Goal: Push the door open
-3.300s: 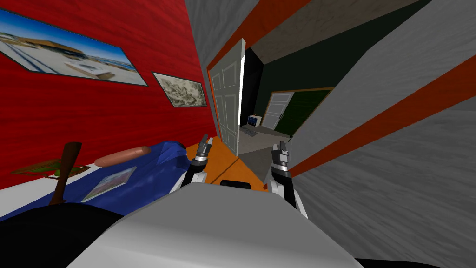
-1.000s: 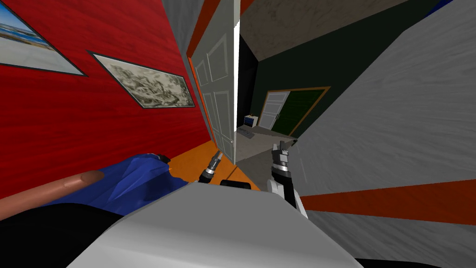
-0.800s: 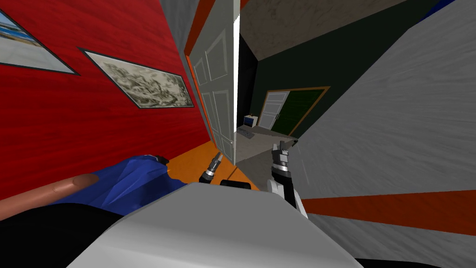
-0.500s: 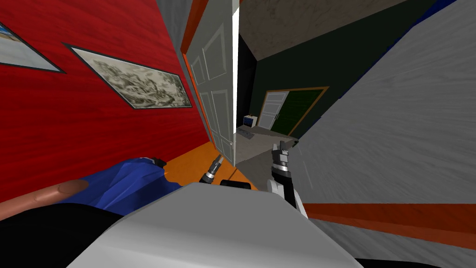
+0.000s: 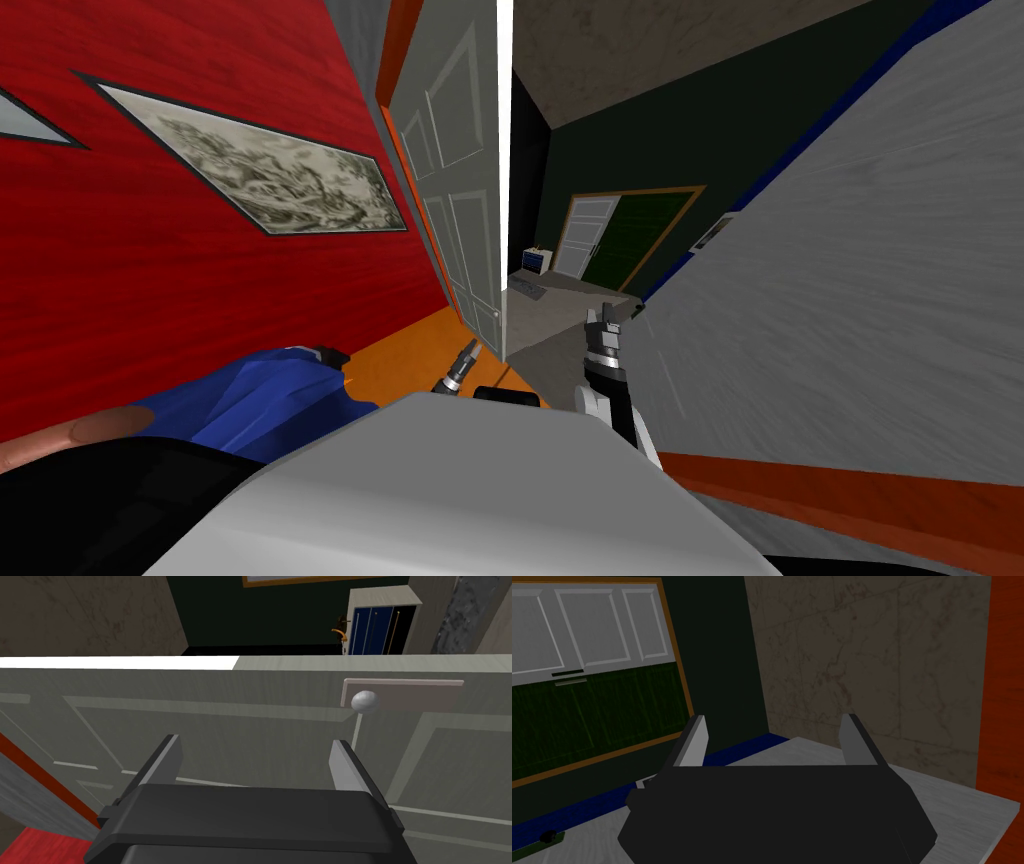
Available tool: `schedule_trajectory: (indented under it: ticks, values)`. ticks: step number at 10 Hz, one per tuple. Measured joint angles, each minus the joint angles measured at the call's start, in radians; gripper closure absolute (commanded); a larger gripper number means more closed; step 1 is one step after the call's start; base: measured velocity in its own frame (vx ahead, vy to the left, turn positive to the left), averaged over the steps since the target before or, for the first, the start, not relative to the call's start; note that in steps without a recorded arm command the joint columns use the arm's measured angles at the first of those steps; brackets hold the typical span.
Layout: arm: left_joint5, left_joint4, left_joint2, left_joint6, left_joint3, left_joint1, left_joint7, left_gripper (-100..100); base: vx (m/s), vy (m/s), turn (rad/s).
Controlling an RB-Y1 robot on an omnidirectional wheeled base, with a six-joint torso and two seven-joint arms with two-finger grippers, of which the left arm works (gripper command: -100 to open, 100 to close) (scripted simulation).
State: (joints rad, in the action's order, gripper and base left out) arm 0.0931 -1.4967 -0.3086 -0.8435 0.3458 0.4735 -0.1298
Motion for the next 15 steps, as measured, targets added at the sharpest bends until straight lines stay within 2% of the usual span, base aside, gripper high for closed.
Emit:
schedule_trajectory:
  ticks: [2, 7, 10, 13, 15]
  values:
    - [0.002, 0.063, -0.017, -0.034, 0.023, 0.0, -0.014, -100, 0.159, 0.055, -0.054]
    - [0.006, 0.144, -0.043, -0.07, 0.057, -0.004, -0.037, -100, 0.106, 0.04, -0.029]
    - [0.008, 0.222, -0.062, -0.108, 0.084, -0.009, -0.055, -100, 0.179, 0.079, -0.055]
    - [0.01, 0.272, -0.082, -0.132, 0.106, -0.008, -0.072, -100, 0.15, 0.071, -0.034]
    - [0.012, 0.311, -0.088, -0.149, 0.12, -0.012, -0.079, -100, 0.09, 0.061, -0.023]
